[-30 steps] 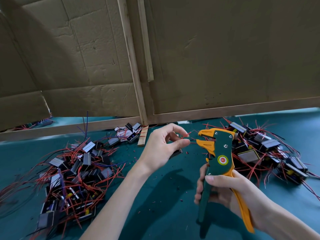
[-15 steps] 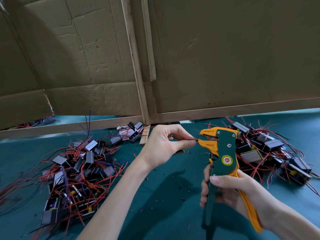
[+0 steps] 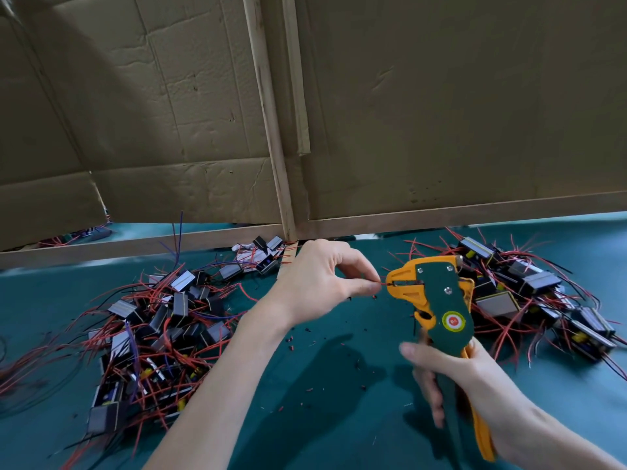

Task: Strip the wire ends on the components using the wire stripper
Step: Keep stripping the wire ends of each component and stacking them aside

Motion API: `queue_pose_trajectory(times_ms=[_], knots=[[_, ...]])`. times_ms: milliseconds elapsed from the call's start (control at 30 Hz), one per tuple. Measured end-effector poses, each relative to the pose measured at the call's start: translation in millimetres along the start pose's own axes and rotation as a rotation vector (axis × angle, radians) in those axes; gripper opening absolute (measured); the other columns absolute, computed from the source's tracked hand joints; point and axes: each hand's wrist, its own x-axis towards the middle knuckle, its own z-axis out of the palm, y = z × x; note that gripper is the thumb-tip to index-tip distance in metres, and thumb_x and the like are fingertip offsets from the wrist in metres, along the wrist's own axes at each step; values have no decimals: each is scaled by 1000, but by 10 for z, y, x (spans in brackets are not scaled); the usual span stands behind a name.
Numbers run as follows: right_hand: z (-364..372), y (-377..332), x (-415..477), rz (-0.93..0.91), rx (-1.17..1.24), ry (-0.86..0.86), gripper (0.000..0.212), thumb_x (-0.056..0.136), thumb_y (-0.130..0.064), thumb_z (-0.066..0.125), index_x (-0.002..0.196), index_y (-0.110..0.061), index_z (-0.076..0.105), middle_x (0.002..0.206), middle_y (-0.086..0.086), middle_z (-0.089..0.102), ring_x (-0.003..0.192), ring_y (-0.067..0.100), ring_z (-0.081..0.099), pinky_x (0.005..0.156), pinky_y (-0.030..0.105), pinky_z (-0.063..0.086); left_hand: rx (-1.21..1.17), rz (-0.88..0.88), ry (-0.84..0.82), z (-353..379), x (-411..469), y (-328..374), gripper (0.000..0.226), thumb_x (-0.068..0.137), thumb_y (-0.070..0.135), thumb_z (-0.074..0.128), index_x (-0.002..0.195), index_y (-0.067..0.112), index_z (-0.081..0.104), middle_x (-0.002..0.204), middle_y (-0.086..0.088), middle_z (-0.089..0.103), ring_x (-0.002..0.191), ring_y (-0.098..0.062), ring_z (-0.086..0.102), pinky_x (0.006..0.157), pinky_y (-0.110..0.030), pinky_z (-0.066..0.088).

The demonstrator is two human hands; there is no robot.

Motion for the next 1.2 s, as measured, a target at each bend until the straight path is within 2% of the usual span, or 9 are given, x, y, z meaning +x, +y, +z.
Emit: queue_pose_trajectory(times_ms=[233,367,467,533,667,933,1033,1133,1200], knots=[[-108,21,143,161,416,-274,45,53,-17,94,87,-4,68,81,25,59,75,40,62,74,49,55,55,-99,56,-67,22,-140,14,80,19,77,72,27,70,71,2,68,66,-17,63,67,-18,48],[-140,93,182,235,404,-248,40,57,-15,92,88,-5,68,82,26,60,78,42,63,77,51,53,124,-37,193,5,96,-149,10,81,20,76,80,28,71,73,16,64,77,6,52,68,-3,34],[-140,150,206,303,383,-214,41,52,-15,92,85,-5,69,81,25,62,77,42,64,75,50,54,175,35,286,159,285,-51,19,84,20,72,103,21,73,83,14,62,88,-3,54,83,-21,44],[-152,171,217,334,396,-189,42,50,-13,93,85,-5,71,81,24,62,76,42,65,75,51,55,218,111,332,322,467,86,17,88,19,69,103,14,74,88,1,64,85,-19,60,78,-37,50],[-170,172,240,380,429,-121,50,37,-12,96,80,-1,73,80,26,63,73,41,66,71,50,57,232,261,375,739,786,403,15,90,14,65,100,9,76,87,-7,62,74,-27,63,65,-39,51],[-167,130,242,388,505,-83,60,24,-7,95,79,3,72,83,28,63,69,41,67,64,50,58,-16,103,-108,1084,946,506,57,88,-8,56,141,10,46,142,-12,44,110,-30,61,97,-33,47],[-148,120,237,397,516,-80,56,22,-8,95,72,-1,72,75,25,62,66,38,66,64,49,59,-102,42,-39,819,782,356,63,89,-1,58,146,17,37,143,-9,44,99,-22,67,92,-24,46],[-131,108,221,398,491,-85,46,30,-6,91,71,-2,72,76,25,63,66,39,67,64,48,59,99,-121,25,297,669,47,52,88,-5,50,136,15,49,135,-9,53,105,-25,63,95,-27,46],[-125,95,211,394,484,-92,35,42,-5,84,75,-1,71,77,25,62,68,39,66,65,49,59,480,-329,-128,-107,565,-240,49,86,-9,40,127,13,58,131,-8,56,115,-25,55,94,-27,44]])
